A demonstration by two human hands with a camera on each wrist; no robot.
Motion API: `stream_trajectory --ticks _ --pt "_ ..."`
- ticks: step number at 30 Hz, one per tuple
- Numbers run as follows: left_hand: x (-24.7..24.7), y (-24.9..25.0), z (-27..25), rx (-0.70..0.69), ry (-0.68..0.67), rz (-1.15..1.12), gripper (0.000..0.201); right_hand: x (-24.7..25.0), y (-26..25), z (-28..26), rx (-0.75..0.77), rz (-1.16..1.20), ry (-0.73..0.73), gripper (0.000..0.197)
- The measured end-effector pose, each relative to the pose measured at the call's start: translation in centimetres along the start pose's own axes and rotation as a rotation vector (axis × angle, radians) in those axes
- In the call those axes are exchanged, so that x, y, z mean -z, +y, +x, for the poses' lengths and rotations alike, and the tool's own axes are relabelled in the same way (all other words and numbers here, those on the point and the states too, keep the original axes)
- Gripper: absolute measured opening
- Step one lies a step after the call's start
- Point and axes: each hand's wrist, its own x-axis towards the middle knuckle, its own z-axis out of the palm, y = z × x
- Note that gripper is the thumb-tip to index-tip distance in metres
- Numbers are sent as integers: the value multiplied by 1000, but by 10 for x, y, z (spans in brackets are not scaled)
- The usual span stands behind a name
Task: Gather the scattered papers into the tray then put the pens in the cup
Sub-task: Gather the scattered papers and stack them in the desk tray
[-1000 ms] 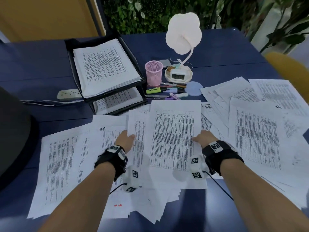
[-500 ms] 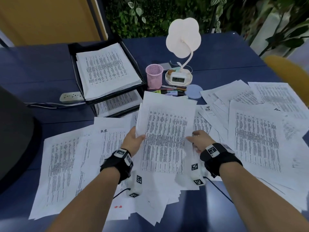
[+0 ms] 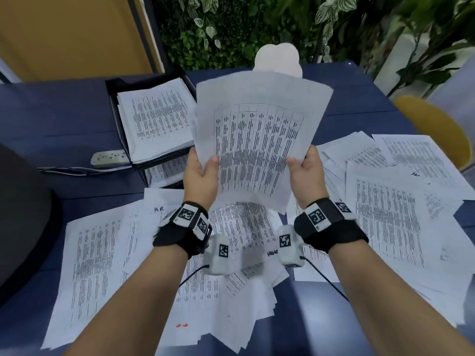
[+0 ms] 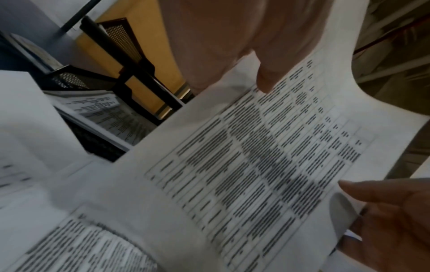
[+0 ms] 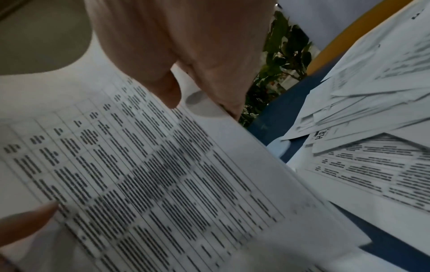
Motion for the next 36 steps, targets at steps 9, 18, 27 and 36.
stream_trajectory --ticks 9,18,27,36 --pt "10 -11 12 88 -37 -7 42 -3 7 -1 -120 -17 -57 32" --pt "7 -14 30 179 -98 19 29 -5 26 9 -217 -5 -52 34" --pt "9 -21 41 238 -177 175 51 8 64 8 -284 -227 -43 15" --pt "21 -64 14 450 -395 508 44 27 97 -13 -520 -440 -152 27"
